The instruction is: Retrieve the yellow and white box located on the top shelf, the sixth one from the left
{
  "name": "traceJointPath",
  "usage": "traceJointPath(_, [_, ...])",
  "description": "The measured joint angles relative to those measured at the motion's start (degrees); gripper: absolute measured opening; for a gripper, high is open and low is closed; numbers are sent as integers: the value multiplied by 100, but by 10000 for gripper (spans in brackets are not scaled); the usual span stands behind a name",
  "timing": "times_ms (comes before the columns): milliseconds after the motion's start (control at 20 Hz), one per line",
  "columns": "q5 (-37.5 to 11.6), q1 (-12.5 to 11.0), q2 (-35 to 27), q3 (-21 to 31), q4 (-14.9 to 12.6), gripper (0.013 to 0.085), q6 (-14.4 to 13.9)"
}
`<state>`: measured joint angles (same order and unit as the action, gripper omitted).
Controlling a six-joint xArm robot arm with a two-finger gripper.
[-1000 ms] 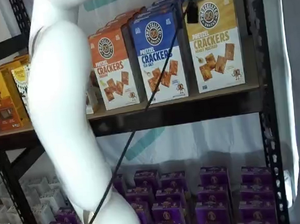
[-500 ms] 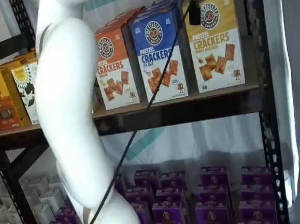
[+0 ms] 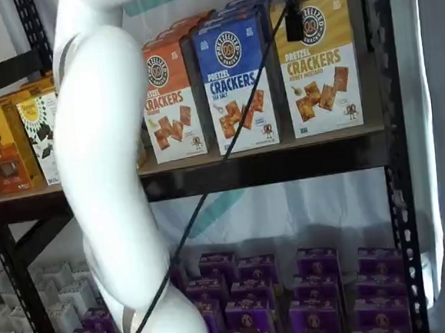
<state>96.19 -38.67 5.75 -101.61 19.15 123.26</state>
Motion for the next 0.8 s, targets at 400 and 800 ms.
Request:
traceJointPath(400, [219,-51,-124,-231,-66,850,22])
traceJointPath(800, [202,25,-72,-187,-177,850,-7])
